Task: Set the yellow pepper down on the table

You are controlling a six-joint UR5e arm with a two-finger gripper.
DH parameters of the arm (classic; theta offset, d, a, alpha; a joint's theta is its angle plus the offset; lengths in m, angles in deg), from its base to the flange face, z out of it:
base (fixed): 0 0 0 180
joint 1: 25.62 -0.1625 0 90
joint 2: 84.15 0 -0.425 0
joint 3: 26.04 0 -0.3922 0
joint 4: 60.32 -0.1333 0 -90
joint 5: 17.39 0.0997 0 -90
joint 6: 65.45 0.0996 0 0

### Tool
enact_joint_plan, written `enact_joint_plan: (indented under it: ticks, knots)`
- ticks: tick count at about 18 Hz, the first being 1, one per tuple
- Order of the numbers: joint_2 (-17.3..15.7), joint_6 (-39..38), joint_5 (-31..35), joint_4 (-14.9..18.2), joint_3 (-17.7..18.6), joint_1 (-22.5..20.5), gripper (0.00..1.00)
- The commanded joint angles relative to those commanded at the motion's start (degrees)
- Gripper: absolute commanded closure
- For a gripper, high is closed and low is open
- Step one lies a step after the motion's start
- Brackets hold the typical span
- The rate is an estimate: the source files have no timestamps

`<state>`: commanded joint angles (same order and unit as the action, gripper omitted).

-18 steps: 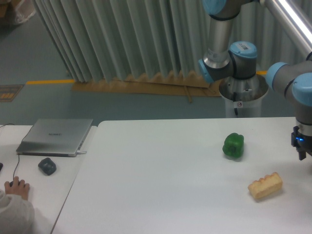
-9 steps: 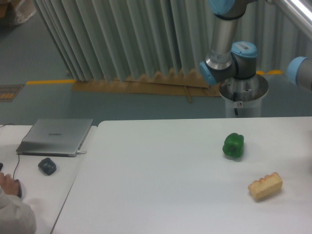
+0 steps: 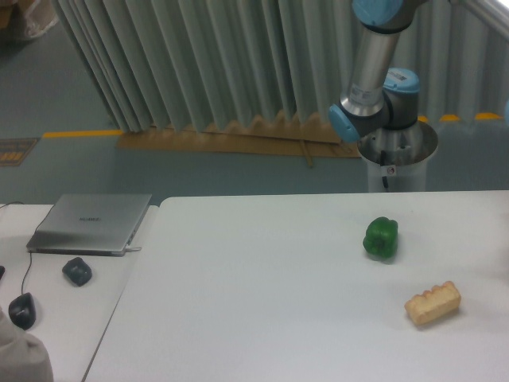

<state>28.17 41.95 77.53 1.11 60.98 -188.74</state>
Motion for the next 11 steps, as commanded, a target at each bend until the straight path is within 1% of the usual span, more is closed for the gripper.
enact_joint_plan:
  ticks: [4,8,9,11]
  knots:
    - [2.3,0.0,0.1,-0.3,-2.8,-0.3,0.0]
    - [4.6,-0.1,0.1,-3.8,-3.2,-1.1,0.0]
    - [5.7,-0.3,0.1,-4.7,-3.8,-1.1,0.0]
    - [6.7,-0.2,0.0,-5.3,-5.2,-1.1,0.0]
